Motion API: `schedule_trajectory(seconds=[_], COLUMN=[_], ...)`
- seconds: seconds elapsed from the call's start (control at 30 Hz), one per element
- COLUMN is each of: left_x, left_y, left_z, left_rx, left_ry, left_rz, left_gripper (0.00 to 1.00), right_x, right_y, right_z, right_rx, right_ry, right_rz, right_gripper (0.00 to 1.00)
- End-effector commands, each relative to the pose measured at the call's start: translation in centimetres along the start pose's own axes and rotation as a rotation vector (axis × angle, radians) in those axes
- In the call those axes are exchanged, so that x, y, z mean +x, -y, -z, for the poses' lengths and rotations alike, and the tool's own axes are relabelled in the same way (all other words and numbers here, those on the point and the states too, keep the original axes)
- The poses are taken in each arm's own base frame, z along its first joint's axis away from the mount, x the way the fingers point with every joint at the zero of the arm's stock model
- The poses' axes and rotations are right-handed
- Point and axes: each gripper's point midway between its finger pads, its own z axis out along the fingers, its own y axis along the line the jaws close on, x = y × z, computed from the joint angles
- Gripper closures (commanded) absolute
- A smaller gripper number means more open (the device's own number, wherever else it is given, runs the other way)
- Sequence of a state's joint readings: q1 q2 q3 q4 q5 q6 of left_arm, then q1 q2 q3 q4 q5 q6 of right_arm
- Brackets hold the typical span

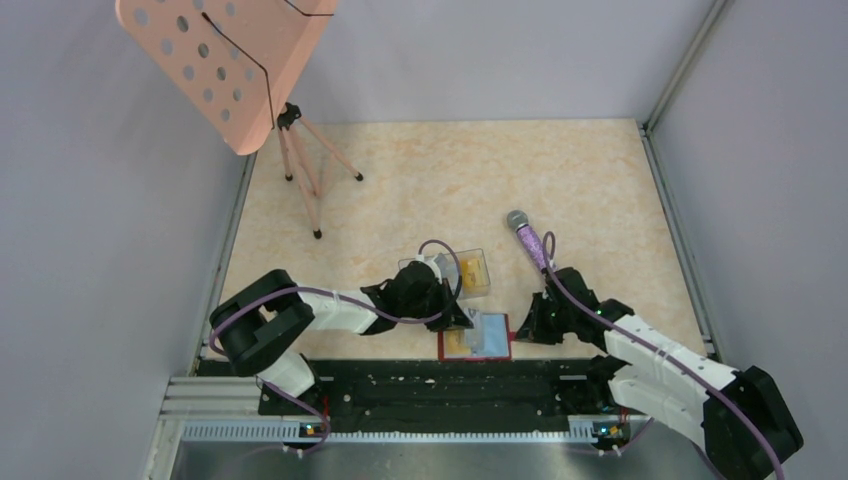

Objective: Put the credit cards into the card holder
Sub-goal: Insert the credit card into the card holder.

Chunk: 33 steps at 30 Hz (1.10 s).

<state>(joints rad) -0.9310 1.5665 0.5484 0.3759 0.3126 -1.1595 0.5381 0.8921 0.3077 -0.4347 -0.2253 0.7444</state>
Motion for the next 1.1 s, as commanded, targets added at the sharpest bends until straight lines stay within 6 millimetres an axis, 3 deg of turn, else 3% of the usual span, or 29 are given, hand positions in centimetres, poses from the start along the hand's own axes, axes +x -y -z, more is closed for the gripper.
schedule_trajectory(seconds=[0.0, 0.27, 0.47, 0.83, 1.07], left_x=[1.0, 0.6, 1.2, 1.8, 2.1], left_y=[-3.1, -3.5, -3.8, -2.7, -2.6], left_z=[-0.1, 1.1, 0.8, -0.7, -0.5], left_rx=[-0.128, -0.225, -0.23, -0.099, -0.067], left_ry=[-0.04, -0.028, -0.035, -0.042, -0.028], left_rz=[0.02, -0.029, -0.02, 0.05, 0.085], left_gripper=[1.0, 1.0, 1.0, 1.0, 1.0], right_x=[0.1, 0.1, 0.1, 0.3, 0.4], right_y=[0.4, 0.6, 0.6, 0.7, 0.7], right_z=[-0.4, -0.5, -0.5, -0.6, -0.5], right_rx=[0.007, 0.017, 0.016, 0.017, 0.011], right_ry=[0.0, 0.001, 0.0, -0.004, -0.002], right_rz=[-0.009, -0.018, -0.022, -0.022, -0.024], right_gripper=[1.0, 1.0, 1.0, 1.0, 1.0])
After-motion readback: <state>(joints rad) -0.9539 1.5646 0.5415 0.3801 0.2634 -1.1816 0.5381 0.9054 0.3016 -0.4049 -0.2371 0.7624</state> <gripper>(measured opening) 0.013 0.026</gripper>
